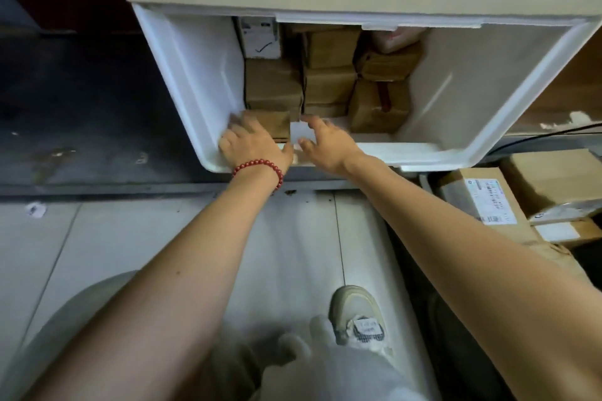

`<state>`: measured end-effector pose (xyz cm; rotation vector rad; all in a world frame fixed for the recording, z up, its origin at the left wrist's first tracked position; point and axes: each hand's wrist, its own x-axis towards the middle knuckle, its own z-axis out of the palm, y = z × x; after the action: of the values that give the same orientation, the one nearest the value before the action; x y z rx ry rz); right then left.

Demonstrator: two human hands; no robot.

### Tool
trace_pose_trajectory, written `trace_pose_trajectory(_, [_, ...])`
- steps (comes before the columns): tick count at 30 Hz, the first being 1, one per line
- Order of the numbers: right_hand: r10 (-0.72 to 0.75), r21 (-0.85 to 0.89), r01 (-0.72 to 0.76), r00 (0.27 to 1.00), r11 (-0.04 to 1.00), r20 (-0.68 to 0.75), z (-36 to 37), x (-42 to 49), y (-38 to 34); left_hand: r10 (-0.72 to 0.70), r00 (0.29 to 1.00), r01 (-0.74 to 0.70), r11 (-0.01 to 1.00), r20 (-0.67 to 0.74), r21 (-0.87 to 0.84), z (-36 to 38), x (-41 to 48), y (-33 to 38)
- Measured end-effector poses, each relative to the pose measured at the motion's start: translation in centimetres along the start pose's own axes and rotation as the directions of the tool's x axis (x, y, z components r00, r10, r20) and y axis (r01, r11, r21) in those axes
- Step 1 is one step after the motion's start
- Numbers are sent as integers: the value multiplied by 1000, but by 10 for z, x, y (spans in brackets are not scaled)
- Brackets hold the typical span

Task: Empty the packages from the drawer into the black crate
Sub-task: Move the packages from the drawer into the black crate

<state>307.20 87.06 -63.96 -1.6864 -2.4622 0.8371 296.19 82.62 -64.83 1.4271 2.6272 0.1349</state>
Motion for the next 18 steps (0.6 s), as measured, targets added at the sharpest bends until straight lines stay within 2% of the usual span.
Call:
trace_pose_trajectory(5, [21, 95, -23, 1000, 995, 20, 8, 8, 1, 75, 996, -70, 990, 39, -121, 4, 22, -2])
trace_pose_trajectory(8, [29, 111, -27, 1000, 993, -10, 7, 1, 8, 81, 996, -85, 983, -31, -165, 8, 22, -2])
trace_pose_trajectory(12, [65, 153, -53, 995, 987, -71, -10, -11, 24, 93, 992, -117, 939, -90, -324, -1, 18, -2])
trace_pose_trajectory(14, [95, 198, -79, 993, 977, -74, -21, -22, 32, 172, 977, -209, 882, -123, -422, -15, 11, 1])
trace_pose_trajectory(18, [167, 294, -138, 983, 946, -76, -36, -53, 52, 325, 920, -390, 688, -220, -612, -46, -17, 9])
